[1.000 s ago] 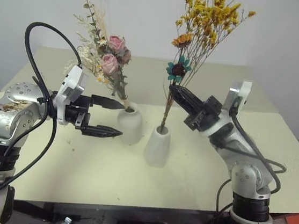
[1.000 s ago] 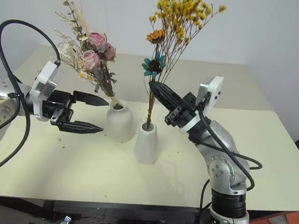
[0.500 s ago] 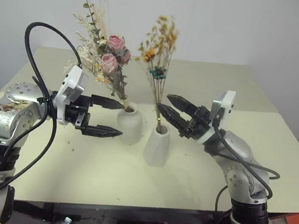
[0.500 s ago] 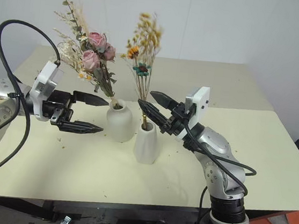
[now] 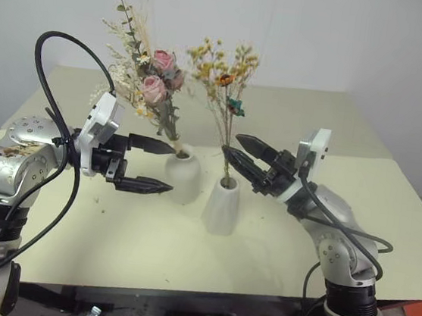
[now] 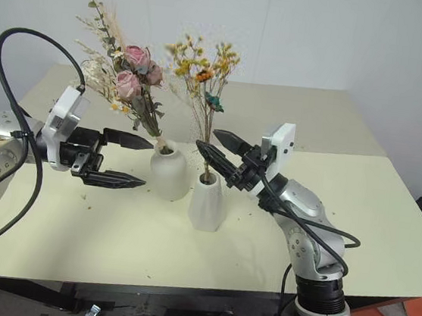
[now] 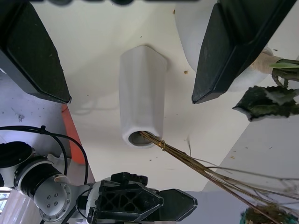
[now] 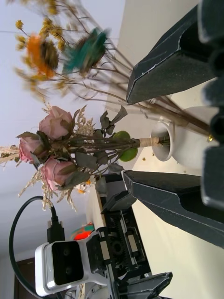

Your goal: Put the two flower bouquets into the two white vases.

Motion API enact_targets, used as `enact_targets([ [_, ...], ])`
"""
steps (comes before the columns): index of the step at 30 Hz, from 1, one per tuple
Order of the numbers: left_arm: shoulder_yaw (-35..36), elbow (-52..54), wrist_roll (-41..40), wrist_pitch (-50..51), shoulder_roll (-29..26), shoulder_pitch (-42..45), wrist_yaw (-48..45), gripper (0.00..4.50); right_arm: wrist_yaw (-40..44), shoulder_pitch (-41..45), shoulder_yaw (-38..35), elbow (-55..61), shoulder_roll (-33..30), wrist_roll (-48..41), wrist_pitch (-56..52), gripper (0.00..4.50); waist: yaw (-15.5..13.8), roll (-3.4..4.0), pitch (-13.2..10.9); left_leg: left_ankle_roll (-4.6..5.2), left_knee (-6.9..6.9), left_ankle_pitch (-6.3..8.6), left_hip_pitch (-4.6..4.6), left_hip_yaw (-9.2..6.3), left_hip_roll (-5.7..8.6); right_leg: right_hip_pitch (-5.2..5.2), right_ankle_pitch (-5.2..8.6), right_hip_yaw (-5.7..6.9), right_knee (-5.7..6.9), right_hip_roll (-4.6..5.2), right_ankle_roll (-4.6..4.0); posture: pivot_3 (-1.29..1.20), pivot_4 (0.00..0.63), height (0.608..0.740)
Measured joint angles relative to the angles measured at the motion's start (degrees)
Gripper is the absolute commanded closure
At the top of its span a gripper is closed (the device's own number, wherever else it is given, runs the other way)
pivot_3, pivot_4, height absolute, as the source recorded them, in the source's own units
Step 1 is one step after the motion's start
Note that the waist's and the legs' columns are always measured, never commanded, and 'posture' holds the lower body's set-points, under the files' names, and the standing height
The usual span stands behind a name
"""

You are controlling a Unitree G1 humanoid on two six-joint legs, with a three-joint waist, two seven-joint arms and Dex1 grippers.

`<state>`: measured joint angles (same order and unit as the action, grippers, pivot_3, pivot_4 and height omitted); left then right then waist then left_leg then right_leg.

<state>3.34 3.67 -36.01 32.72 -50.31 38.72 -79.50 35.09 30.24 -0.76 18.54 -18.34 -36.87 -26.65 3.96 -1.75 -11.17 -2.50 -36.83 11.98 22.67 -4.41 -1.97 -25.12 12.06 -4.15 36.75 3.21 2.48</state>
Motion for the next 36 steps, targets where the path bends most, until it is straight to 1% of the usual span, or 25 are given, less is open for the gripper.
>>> enact_targets([
  [4, 0.01, 0.0, 0.0, -0.01, -0.01, -0.04, -0.02, 0.0, -0.97, 0.45, -1.75, 0.0, -1.66, -2.0, -3.68, 1.74, -0.03, 0.0, 0.0, 0.0, 0.0, 0.0, 0.0, 0.0, 0.0, 0.0, 0.0, 0.0, 0.0, 0.0, 0.0, 0.0, 0.15, 0.74],
  [10, 0.02, 0.02, 0.0, -0.02, -0.02, -0.37, 0.0, 0.0, -3.87, 5.47, -6.78, -0.05, -7.98, -12.47, -17.76, 1.74, 0.0, 0.0, 0.0, 0.0, 0.0, 0.0, 0.0, 0.0, 0.0, 0.0, 0.0, 0.0, 0.0, 0.0, -0.02, 0.0, 0.15, 0.74],
  [12, 0.02, 0.05, 0.0, -0.02, -0.01, -0.45, 0.02, 0.0, -4.17, 6.94, -7.04, -1.49, -9.98, -14.73, -22.14, 1.74, 0.02, 0.0, 0.0, 0.0, 0.0, 0.0, 0.0, 0.01, 0.0, 0.01, 0.0, -0.01, -0.01, 0.01, -0.02, 0.0, 0.15, 0.74],
  [14, 0.04, 0.11, 0.0, -0.02, -0.02, -0.55, 0.04, 0.0, -4.22, 7.41, -7.06, -3.08, -10.69, -15.77, -24.74, 1.74, -0.01, 0.0, 0.0, 0.0, 0.0, 0.0, 0.0, 0.01, 0.0, 0.01, 0.0, 0.0, -0.01, 0.0, -0.01, 0.0, 0.15, 0.74],
  [17, 0.05, 0.19, 0.0, -0.02, -0.01, -0.67, 0.1, 0.0, -4.19, 8.36, -6.81, -5.48, -10.64, -16.28, -26.79, 1.15, 0.08, 0.0, 0.0, 0.0, 0.0, 0.0, 0.01, 0.01, 0.0, 0.0, 0.0, -0.02, -0.02, 0.01, -0.01, 0.0, 0.15, 0.74],
  [20, 0.11, 0.52, -0.02, -0.02, -0.02, -1.04, 0.19, 0.0, -4.16, 11.12, -6.83, -8.36, -10.62, -16.39, -28.56, 0.17, 0.04, 0.0, 0.0, 0.0, 0.0, 0.0, 0.01, 0.01, -0.01, 0.0, 0.0, -0.01, -0.01, 0.0, -0.01, 0.0, 0.15, 0.74],
  [21, 0.17, 0.62, -0.03, -0.02, -0.03, -1.25, 0.23, 0.0, -4.2, 11.96, -6.84, -9.4, -10.55, -16.52, -29.21, 0.03, 0.03, 0.0, 0.0, 0.0, 0.0, 0.0, 0.01, 0.01, -0.01, 0.0, 0.0, -0.01, -0.01, 0.0, -0.01, 0.0, 0.15, 0.74],
  [26, 0.55, 1.1, -0.04, -0.02, -0.26, -1.71, 0.72, 0.0, -5.29, 16.48, -6.88, -16.03, -9.61, -18.43, -35.38, 0.03, 0.06, 0.0, 0.0, 0.0, 0.0, 0.0, 0.03, 0.01, 0.0, -0.01, -0.02, -0.01, -0.01, 0.0, -0.04, 0.0, 0.15, 0.74],
  [32, 1.72, 2.85, -0.21, 0.07, -0.49, -3.14, 1.81, 0.0, -5.27, 22.24, -6.97, -24.18, -8.69, -18.65, -41.68, 0.03, 0.06, 0.0, 0.0, 0.0, 0.0, 0.0, 0.05, 0.01, 0.0, -0.02, -0.03, -0.01, -0.02, 0.0, -0.06, 0.0, 0.15, 0.74],
  [36, 2.27, 3.8, -0.44, 0.36, -0.61, -3.78, 2.53, 0.0, -4.75, 25.3, -7.03, -27.66, -7.62, -18.67, -44.72, 0.03, 0.08, 0.0, 0.0, 0.0, 0.0, 0.0, 0.06, 0.01, 0.0, -0.03, -0.03, -0.01, -0.02, 0.0, -0.05, 0.0, 0.15, 0.74],
])
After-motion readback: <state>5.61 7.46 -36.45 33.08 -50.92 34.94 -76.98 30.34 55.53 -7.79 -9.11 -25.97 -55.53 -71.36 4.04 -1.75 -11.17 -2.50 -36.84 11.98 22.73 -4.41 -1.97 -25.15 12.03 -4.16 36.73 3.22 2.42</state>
